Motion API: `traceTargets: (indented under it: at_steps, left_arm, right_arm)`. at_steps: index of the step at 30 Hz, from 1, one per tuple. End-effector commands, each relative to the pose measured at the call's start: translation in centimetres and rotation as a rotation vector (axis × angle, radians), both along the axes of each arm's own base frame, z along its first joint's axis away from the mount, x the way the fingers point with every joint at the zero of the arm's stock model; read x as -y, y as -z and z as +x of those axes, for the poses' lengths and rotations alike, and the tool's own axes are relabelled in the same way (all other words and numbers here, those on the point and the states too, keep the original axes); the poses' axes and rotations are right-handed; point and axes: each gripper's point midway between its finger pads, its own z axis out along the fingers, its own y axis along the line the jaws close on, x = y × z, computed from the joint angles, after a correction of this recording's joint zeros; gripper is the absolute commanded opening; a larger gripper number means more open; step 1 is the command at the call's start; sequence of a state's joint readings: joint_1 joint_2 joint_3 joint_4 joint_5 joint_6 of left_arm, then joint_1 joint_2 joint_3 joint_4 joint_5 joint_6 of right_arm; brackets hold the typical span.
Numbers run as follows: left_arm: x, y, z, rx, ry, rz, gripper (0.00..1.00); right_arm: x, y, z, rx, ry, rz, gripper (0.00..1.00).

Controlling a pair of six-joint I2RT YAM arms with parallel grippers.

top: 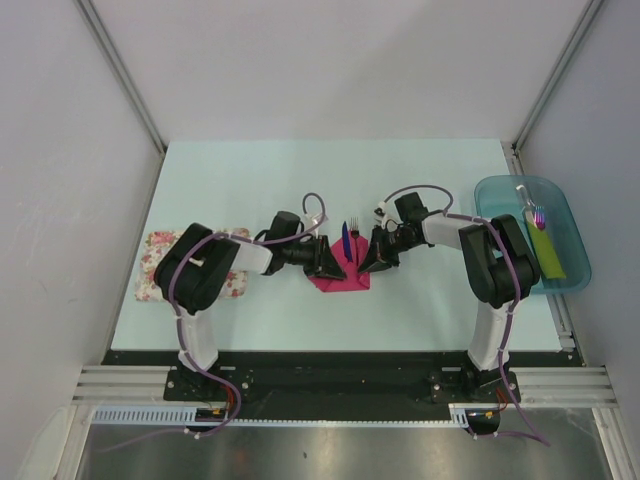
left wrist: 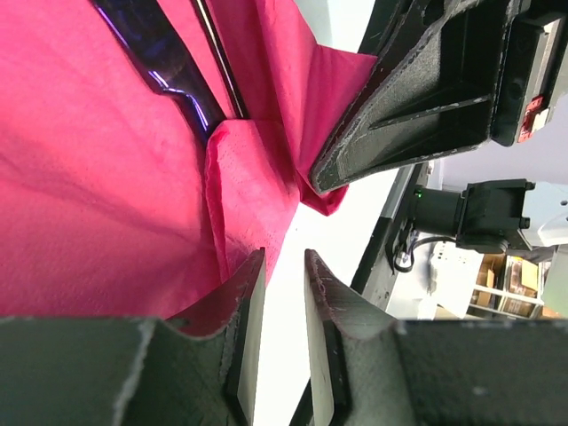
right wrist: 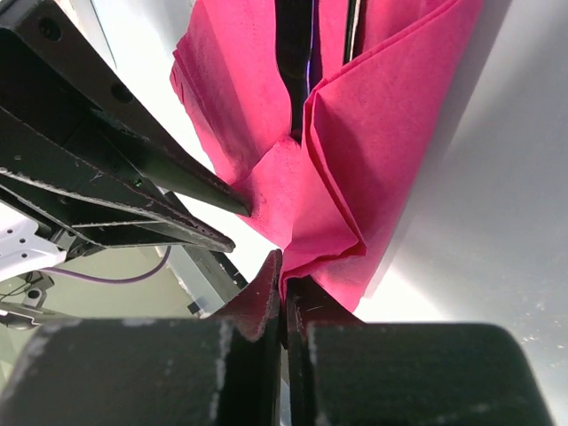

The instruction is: Place the utensils on the paper napkin and roll it up

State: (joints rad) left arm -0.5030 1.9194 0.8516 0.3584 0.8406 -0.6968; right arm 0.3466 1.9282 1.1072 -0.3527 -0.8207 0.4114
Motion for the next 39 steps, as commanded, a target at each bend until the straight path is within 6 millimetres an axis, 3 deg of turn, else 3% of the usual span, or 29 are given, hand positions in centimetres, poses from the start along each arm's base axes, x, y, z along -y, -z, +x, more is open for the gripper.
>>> traceTargets:
  at_steps: [1,8,19,25,32,39]
  left_arm:
    - [-0.8,-2.0,1.2,0.087,-0.013,-0.016,0.32]
    - [-2.0,-2.2,1.5,0.161,0.001,0.037,0.45]
    - [-1.0,-0.5,1.2,0.138,0.018,0.072,0.47]
    - [-0.4,0.0,1.2,0.131,0.026,0.070,0.41]
    - [0.0,0.5,1.8,0.141,0.016,0.079,0.18]
    - [0.3,1.0,2.1,0.131,0.014,0.085,0.08]
  right_arm:
    - [-0.8,-0.9,0.9,0.038,-0.013,0.023,0.00]
    - [-0.9,-0.8,1.0,0.040,-0.013,0.022,0.00]
    - [-1.5,-1.0,0.8,0.043,-0.024,0.032,0.00]
    - [-1.7,-1.1,0.7,0.043,-0.032,0.033,0.00]
    - [-2.0,-1.1,0.5,0.041,-0.043,0.032,0.00]
    - [-2.6,-1.2,0.3,0.043,-0.060,0.036,0.00]
